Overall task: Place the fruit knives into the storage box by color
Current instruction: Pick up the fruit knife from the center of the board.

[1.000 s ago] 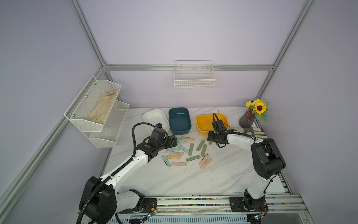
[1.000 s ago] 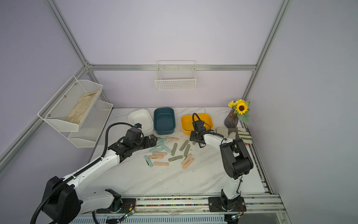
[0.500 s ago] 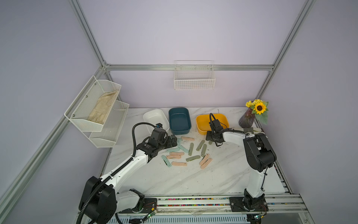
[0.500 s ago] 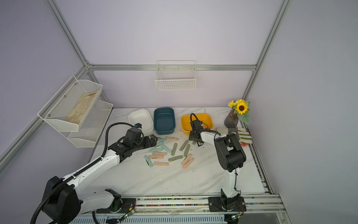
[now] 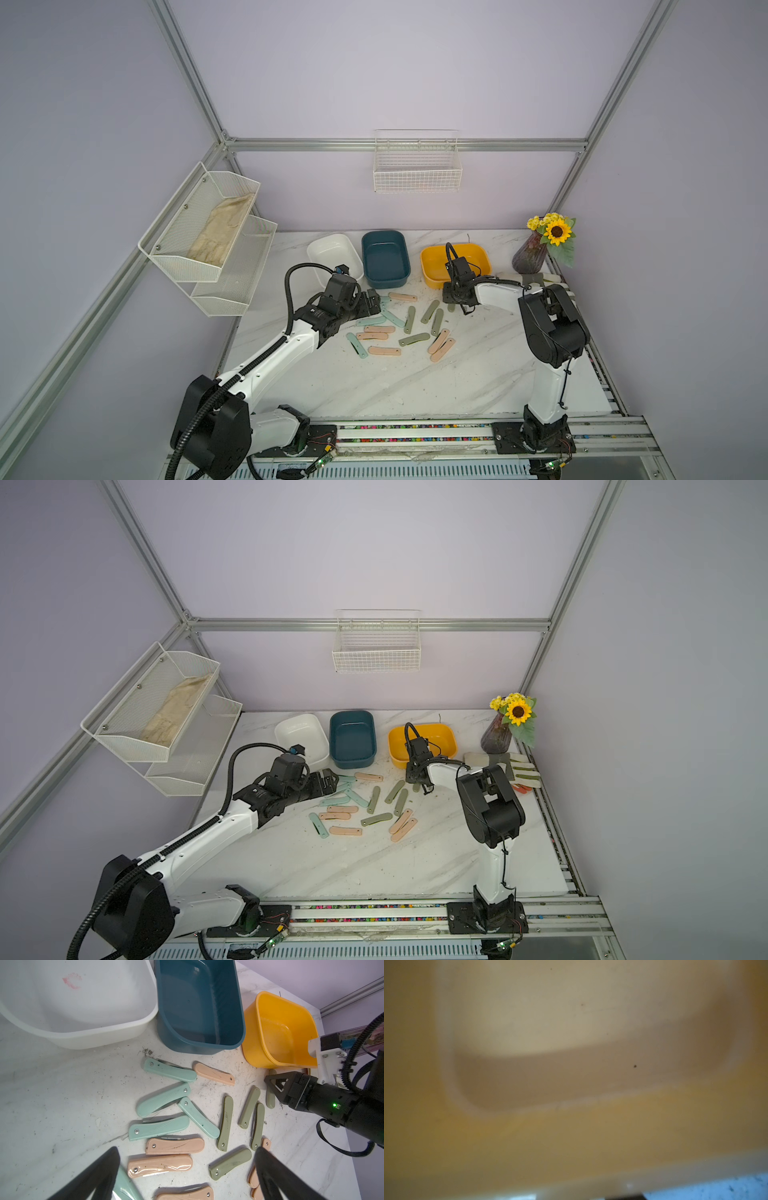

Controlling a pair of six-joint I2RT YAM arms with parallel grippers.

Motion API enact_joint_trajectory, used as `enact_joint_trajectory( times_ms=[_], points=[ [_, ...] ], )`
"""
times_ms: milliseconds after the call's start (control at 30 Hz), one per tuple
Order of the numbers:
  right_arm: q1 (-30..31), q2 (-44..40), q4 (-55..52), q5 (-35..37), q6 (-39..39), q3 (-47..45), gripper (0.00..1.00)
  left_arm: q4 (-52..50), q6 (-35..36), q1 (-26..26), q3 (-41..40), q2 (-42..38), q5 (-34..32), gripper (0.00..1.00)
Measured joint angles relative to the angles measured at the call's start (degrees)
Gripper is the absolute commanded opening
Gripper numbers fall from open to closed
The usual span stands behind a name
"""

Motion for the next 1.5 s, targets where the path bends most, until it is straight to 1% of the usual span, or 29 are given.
enact_joint_trajectory(
  times_ms=[200, 300, 433, 467, 567, 833, 900, 1000, 1133, 1500],
  points=[
    [0.7, -2.6, 0.3, 0.7, -0.2, -3.5, 0.39, 0.0, -0.4, -0.5, 0.0, 0.8, 0.0, 1.00],
    [0.7, -3.1, 0.5, 0.6, 0.0, -4.3, 0.41, 0.0, -0.5, -0.7, 0.0, 0.8, 0.0, 1.00],
    [0.7, -3.1, 1.0, 0.5, 0.1, -4.5, 0.40, 0.0, -0.5, -0.7, 0.0, 0.8, 0.0, 1.00],
    [0.7, -3.1, 1.0, 0.4, 0.1, -4.5, 0.39, 0.0, -0.5, -0.7, 0.0, 0.8, 0.0, 1.00],
    [0.7, -3.1, 1.2, 0.2, 0.1, -4.5, 0.32, 0.0, -0.6, -1.0, 0.0, 0.8, 0.0, 1.00],
    [0.7, -3.0, 1.6, 0.1, 0.3, -4.4, 0.22, 0.0, -0.6, -1.4, 0.0, 1.0, 0.1, 1.00],
    [0.7, -3.0, 1.6, 0.1, 0.3, -4.4, 0.21, 0.1, -0.6, -1.5, 0.0, 1.6, 0.4, 1.00],
    [0.7, -3.3, 1.7, 0.1, 0.4, -4.8, 0.20, 0.0, -0.6, -1.8, 1.0, 3.8, 1.3, 1.00],
    [0.7, -4.9, 1.4, -0.5, 0.5, -6.3, 0.20, 0.1, -0.8, -3.0, 4.3, 7.9, 2.9, 1.00],
    [0.7, -12.8, -0.3, -1.6, 1.3, -8.7, 0.20, 2.5, -3.2, -7.1, 15.2, 21.5, 7.8, 1.00]
  ],
)
